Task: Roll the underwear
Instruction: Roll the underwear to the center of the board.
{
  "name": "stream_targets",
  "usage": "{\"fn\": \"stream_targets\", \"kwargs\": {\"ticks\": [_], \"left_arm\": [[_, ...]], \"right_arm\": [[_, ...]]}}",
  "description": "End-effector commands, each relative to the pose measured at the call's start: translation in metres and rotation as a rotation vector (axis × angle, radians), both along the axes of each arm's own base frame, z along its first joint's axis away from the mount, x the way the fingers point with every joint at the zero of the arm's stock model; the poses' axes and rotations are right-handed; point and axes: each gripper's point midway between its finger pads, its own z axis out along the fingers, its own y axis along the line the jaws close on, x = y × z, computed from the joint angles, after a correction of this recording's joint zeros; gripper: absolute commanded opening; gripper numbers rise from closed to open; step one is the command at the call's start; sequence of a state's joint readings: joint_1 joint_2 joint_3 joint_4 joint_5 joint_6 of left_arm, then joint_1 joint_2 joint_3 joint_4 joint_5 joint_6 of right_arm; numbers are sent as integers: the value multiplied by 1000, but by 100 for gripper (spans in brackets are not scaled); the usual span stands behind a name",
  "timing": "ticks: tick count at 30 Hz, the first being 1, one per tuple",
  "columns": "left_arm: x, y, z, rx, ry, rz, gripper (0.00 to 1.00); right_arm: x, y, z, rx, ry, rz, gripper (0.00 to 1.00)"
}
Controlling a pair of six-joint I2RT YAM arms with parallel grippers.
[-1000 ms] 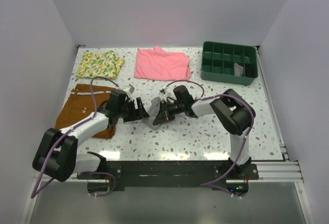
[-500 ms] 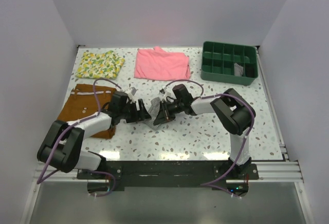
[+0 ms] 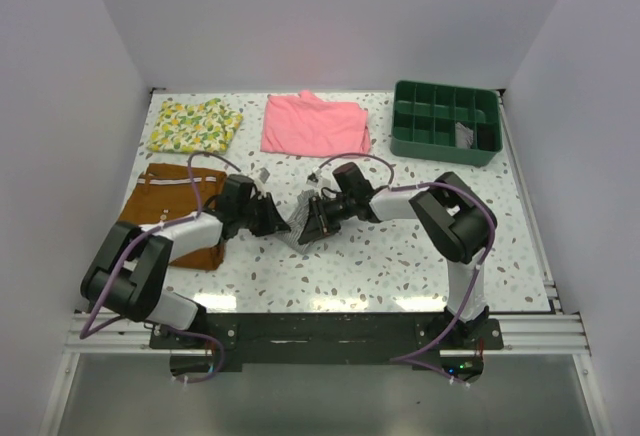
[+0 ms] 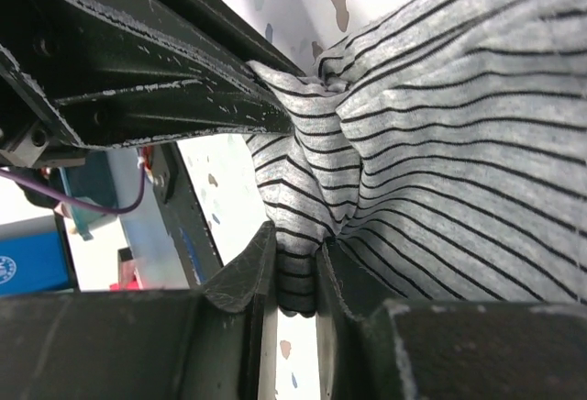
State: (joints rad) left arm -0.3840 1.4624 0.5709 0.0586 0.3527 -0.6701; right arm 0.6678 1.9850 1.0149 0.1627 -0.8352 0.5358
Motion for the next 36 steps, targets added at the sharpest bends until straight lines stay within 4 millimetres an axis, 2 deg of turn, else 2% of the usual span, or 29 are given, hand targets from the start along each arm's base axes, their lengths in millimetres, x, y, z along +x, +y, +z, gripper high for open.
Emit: {"fn": "stream_targets", "kwargs": {"ticks": [1,2,4,5,8,9,10,11,12,13,14,15,17,21,22,24,29,32,36], "left_arm": [[3,13,-14,106,38,26,6],[2,14,-15,114,44,18,4],[3,13,-12,124,47,11,3],[2,14,-12,132,49,4,2],[2,13,-12,148,61,-19,0],[1,13,-12,151,68,-24,0],[2,12,-11,153,68,-30,0],[2,11,-12,154,69,-35,0],[1,11,-11,154,72,-40,0],[2,9,-10,152,69,-45,0],[3,8,-8,151,65,-50,0],[1,7,-8,149,68,-56,0],[5,5,-2,144,57,-57,0],[6,2,3,134,55,-65,0],[6,1,4,131,55,-65,0],[6,1,3,128,58,-68,0],[2,0,1,123,67,-73,0],[1,0,1,119,71,-73,0],[1,-2,1,112,70,-77,0]], "right_arm": [[-10,1,8,-47,-63,63,22],[-13,0,10,-70,-71,66,24],[-6,-3,9,-126,-142,35,33],[-6,-6,16,-151,-169,25,35],[8,-21,20,-265,-292,-37,47],[12,-24,33,-272,-342,-58,48],[21,-31,34,-323,-403,-92,49],[21,-39,35,-363,-420,-94,50],[24,-41,47,-369,-465,-106,50],[31,-47,50,-414,-529,-128,50],[30,-50,53,-433,-550,-126,50],[32,-51,64,-433,-590,-137,51],[31,-49,70,-458,-664,-122,51],[25,-31,81,-467,-779,-77,52],[20,-24,77,-474,-798,-51,52],[21,-16,79,-483,-829,-47,52],[15,5,71,-492,-880,7,52],[15,11,70,-499,-904,21,52],[16,16,56,-523,-906,49,52]]}}
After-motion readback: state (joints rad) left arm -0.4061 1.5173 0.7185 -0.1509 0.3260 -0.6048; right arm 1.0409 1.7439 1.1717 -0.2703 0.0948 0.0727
